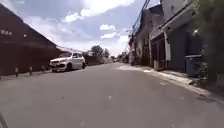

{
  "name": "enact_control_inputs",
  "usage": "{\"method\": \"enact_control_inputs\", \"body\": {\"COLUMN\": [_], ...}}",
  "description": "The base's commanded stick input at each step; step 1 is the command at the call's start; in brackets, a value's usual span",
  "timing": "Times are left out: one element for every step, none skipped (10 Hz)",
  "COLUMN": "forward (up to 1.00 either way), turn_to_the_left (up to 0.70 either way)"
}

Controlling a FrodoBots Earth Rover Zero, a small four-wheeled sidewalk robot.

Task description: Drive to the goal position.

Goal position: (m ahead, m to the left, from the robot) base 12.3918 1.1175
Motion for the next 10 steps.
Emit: {"method": "enact_control_inputs", "body": {"forward": [1.00, 1.00, 1.00, 1.00, 1.00, 1.00, 1.00, 1.00, 1.00, 1.00], "turn_to_the_left": [-0.40, -0.30, -0.05, -0.02, 0.00, 0.00, 0.00, 0.00, 0.00, 0.00]}}
